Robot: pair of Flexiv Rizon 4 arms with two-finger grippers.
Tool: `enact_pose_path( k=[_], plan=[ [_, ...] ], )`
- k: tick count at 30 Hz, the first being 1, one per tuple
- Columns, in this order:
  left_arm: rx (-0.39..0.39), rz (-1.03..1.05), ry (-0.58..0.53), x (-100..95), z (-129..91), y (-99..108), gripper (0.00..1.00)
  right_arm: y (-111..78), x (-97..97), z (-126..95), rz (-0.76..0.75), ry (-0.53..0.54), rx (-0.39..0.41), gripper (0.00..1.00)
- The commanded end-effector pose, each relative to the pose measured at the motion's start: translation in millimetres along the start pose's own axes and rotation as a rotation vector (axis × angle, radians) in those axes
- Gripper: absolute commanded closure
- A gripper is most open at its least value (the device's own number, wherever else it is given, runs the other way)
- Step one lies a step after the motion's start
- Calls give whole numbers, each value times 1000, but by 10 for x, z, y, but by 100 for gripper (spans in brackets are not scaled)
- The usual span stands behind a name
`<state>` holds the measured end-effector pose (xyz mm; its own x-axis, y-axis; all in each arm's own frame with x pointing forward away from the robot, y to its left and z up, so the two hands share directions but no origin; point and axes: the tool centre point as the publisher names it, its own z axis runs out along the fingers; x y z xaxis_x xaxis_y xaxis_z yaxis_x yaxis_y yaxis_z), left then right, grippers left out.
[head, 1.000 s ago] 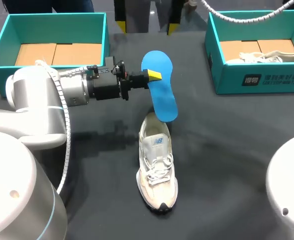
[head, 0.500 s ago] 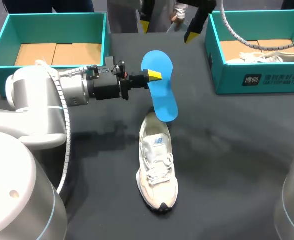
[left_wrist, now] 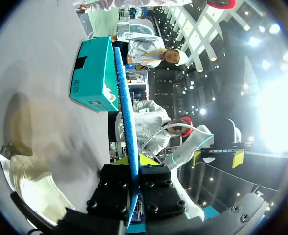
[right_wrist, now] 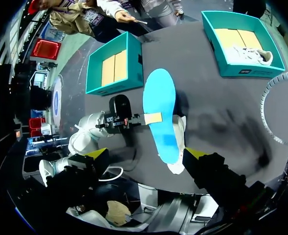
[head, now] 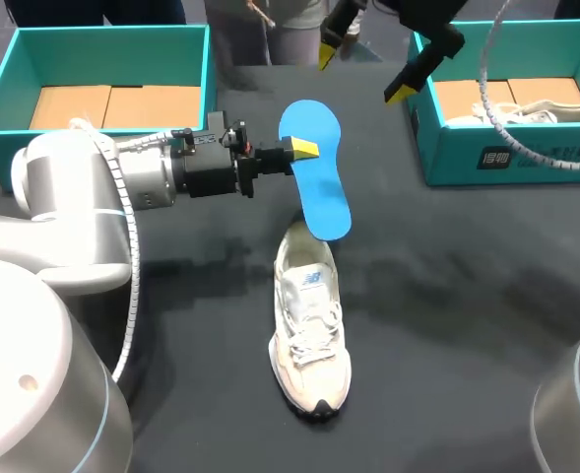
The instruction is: Take the shoe out of the shoebox, open the shoe tongue, remove and reinsert the insole, then place the shoe into the shoebox
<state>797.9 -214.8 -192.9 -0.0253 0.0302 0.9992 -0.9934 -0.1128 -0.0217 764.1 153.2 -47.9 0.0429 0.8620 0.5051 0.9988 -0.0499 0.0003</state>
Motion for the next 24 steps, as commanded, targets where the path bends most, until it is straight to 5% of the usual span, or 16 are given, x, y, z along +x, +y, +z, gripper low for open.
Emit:
enact_pose_path(
  k=[1, 13, 24],
  plan=[
    [1, 0, 1, -5, 2, 5, 100, 9, -116, 65, 5, 393, 6, 0],
    [1, 0, 1, -5, 2, 5, 100, -45, -431, 260, 35, 625, 8, 0],
    [1, 0, 1, -5, 2, 5, 100, -31, -566, 448, 56, 724, 36, 0]
  ],
)
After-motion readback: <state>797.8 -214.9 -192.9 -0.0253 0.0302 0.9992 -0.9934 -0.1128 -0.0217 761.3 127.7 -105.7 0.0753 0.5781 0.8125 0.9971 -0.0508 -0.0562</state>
